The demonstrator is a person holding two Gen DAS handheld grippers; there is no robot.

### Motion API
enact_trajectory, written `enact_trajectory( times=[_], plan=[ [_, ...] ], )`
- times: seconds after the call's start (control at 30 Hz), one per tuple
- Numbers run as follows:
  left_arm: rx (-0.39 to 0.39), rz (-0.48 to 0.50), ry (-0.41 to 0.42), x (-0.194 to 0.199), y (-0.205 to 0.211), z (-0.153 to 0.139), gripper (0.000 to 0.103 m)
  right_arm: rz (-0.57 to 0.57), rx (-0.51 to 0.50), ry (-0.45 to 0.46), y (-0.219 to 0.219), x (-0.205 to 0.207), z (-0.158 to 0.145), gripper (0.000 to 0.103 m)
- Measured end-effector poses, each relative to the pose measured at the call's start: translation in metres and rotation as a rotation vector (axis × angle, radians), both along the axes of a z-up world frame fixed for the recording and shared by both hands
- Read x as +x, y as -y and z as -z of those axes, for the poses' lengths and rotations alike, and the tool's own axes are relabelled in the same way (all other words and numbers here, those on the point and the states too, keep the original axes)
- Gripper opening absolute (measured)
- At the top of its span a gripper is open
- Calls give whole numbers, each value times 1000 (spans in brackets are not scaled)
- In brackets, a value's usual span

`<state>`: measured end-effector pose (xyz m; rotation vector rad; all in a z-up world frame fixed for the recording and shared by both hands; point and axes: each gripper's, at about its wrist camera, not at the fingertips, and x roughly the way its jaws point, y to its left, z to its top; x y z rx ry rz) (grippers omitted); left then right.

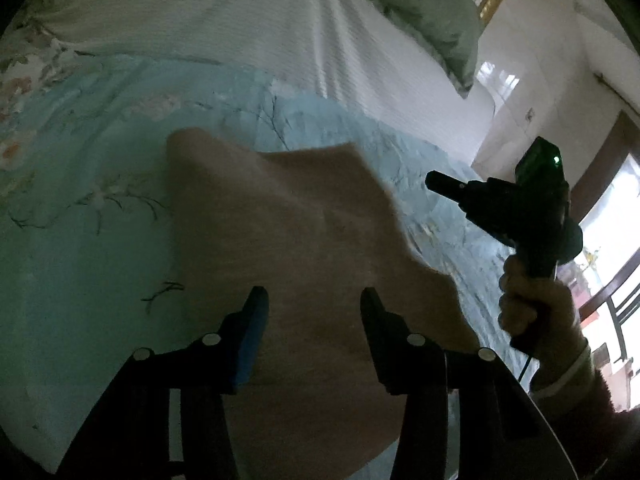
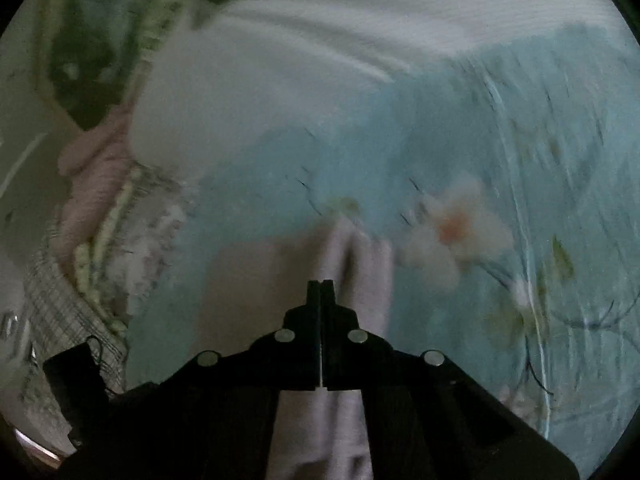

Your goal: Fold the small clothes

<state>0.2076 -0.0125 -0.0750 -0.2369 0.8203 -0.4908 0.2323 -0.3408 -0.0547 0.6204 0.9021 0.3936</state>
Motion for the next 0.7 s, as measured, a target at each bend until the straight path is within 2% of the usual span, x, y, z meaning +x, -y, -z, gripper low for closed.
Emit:
enact_trajectory(
  times=[0.13, 0.17, 0.2, 0.27, 0.37, 0.43, 0.47, 0.5, 0.57, 0.63, 0.7],
  plan=[
    [0, -6, -49, 7, 7, 15, 41, -21, 18, 53, -11, -14, -10, 5],
    [-5, -8, -47, 6, 5, 15, 41, -38, 7, 81, -17, -17, -18, 14],
    [-9, -8, -45, 5, 3, 15, 41, -56, -1, 100, -25, -16, -23, 34],
    [-12, -8, -46, 4, 2, 14, 41, -98, -36, 129, -40, -15, -31, 56],
    [-8, -5, -44, 2, 1, 12, 41, -124, -85, 76, -56, -1, -21, 56],
    [-7, -5, -43, 3, 0, 11, 41, -134, -97, 14, -59, 7, -3, 49],
    [-7, -6, -42, 3, 0, 11, 41, -142, -85, -23, -60, 11, 6, 35],
    [-8, -5, -42, 3, -1, 11, 41, -158, -46, -63, -62, 15, 17, 13],
    [-6, -3, -40, 3, -2, 11, 41, -146, -20, -39, -60, 10, 11, 11],
    [6, -1, -41, 3, -1, 10, 41, -114, 52, 51, -46, -2, -13, 8],
    [11, 2, -33, 2, -1, 5, 41, -72, 59, 112, -31, -14, -29, 7]
  ],
)
